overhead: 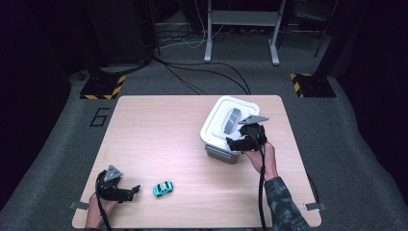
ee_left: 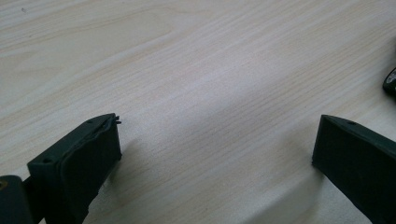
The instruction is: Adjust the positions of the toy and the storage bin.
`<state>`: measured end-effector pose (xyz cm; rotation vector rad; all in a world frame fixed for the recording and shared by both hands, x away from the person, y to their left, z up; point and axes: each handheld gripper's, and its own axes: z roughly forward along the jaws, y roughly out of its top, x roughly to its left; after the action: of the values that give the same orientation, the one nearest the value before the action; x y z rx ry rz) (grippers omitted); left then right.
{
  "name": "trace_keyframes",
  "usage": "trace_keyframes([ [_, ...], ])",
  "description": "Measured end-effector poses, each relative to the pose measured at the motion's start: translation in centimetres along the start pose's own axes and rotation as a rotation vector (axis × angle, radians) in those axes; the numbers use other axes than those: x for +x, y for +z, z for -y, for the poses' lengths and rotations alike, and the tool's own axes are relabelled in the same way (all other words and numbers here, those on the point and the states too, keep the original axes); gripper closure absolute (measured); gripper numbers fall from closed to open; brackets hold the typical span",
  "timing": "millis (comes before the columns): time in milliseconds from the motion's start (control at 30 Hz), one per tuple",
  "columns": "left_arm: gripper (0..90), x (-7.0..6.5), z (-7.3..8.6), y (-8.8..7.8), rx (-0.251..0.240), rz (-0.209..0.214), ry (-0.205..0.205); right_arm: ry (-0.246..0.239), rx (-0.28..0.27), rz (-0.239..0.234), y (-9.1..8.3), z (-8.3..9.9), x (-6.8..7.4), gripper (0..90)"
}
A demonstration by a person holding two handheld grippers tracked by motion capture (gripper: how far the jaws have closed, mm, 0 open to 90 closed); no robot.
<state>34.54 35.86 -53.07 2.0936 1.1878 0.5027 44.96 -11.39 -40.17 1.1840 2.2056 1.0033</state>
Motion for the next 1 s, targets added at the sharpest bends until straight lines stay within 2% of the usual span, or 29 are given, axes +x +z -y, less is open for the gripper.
trace_keyframes([
  [100, 0.6, 0.0, 0.0, 0.0, 0.001, 0.003, -0.001, 0.017, -0.003, -0.025, 0.2, 0.1, 0.1, 12.8],
  [233, 0.6, 0.0, 0.0, 0.0, 0.003, 0.004, -0.001, 0.014, -0.003, -0.008, 0.2, 0.0, 0.7, 12.2],
  [567, 0.6, 0.0, 0.0, 0.0, -0.001, 0.003, -0.002, 0.047, -0.008, -0.012, 0.2, 0.3, 1.0, 12.2],
  [733, 0.6, 0.0, 0.0, 0.0, 0.003, 0.005, 0.0, 0.064, -0.013, 0.001, 0.2, 0.4, 1.6, 12.3],
  [1000, 0.6, -0.1, 0.0, 0.1, -0.01, -0.005, -0.006, 0.062, -0.023, 0.006, 0.2, 0.4, 2.8, 12.2],
])
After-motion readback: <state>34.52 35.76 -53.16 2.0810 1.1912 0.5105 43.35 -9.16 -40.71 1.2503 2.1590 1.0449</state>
